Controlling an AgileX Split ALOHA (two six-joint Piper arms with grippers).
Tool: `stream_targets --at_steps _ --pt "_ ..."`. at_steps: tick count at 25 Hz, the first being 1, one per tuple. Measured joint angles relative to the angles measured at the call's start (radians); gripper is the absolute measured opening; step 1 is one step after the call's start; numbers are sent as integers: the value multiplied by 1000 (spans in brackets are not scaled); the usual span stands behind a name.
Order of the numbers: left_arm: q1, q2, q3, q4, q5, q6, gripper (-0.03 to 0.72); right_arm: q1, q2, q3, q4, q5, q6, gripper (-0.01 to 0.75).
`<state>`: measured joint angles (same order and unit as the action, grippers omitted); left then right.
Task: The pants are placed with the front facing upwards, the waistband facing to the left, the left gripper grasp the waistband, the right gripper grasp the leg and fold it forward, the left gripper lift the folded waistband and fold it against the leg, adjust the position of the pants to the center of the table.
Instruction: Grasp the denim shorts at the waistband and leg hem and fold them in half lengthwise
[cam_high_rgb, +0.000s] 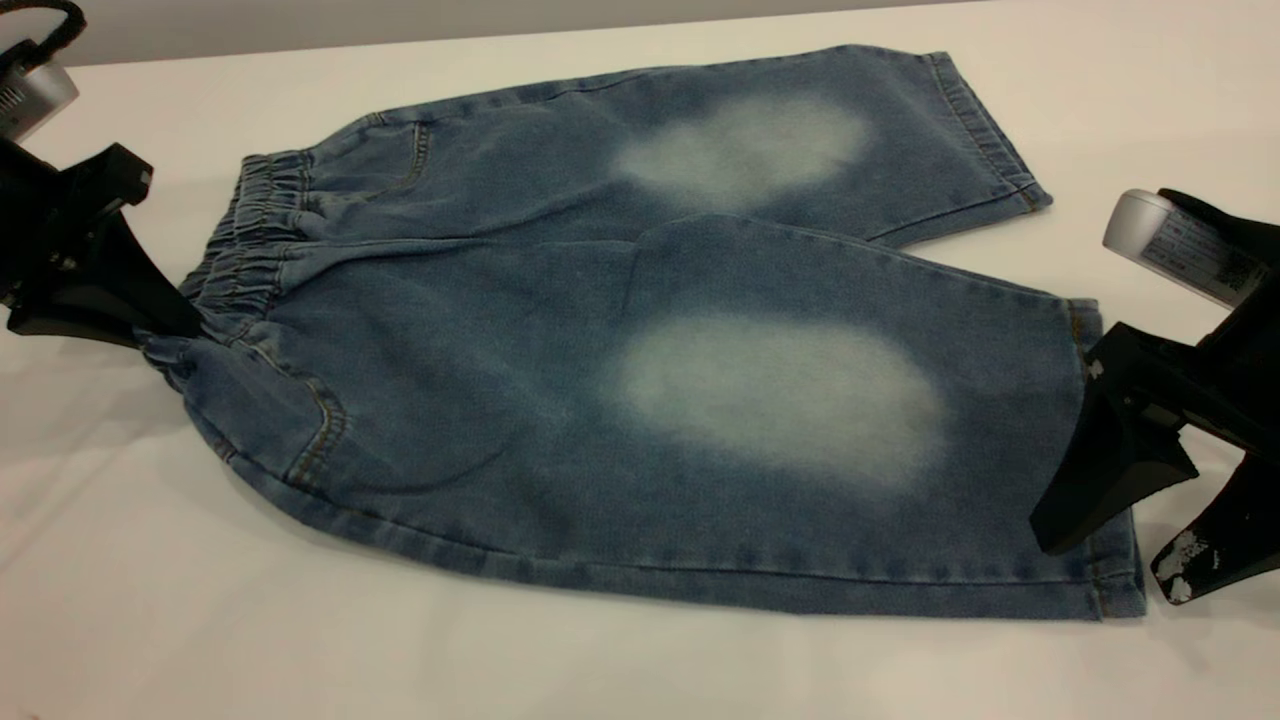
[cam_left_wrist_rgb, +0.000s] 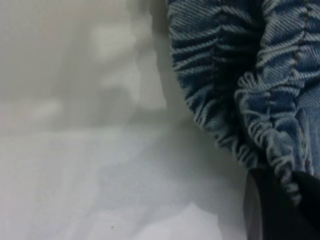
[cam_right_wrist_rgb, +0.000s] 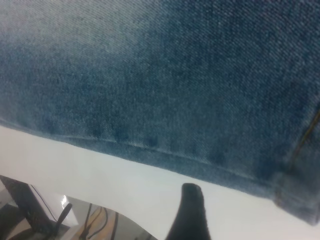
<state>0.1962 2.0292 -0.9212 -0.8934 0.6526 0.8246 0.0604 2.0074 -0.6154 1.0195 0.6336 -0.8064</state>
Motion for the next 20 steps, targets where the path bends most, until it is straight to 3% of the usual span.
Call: stream_targets --at_steps 20 --pt "0 0 0 -2 0 7 95 0 0 0 8 -6 -26 518"
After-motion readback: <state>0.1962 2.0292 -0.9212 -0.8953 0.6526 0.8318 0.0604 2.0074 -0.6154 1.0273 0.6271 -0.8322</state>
